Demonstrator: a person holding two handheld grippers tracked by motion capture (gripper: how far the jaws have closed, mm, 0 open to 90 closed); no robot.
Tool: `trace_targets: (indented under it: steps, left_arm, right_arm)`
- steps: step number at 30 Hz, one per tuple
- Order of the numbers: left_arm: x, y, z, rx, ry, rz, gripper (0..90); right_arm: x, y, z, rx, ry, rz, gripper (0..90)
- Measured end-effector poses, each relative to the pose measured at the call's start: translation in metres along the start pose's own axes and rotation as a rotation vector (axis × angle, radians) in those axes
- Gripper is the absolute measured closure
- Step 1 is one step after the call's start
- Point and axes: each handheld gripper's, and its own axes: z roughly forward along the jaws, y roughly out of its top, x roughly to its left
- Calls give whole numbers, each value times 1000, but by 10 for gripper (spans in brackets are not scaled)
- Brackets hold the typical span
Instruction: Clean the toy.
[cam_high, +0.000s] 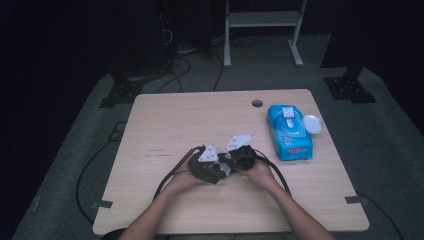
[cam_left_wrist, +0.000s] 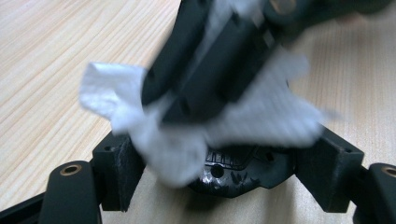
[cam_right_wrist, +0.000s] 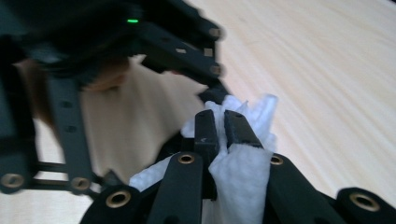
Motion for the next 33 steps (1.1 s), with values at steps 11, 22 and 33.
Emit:
trace_targets:
  steps: [11, 22, 33]
  left_arm:
    - [0, 0, 0, 0, 1, 6, 237]
    - [2, 0, 0, -3, -2, -1, 237]
    - [3, -2, 0, -3, 1, 5, 238]
  right_arm:
    - [-16, -12, -16, -9, -67, 82, 833]
    - [-34, -21, -33, 10, -156, 138, 833]
    - [-21, -13, -19, -5, -109, 95, 829]
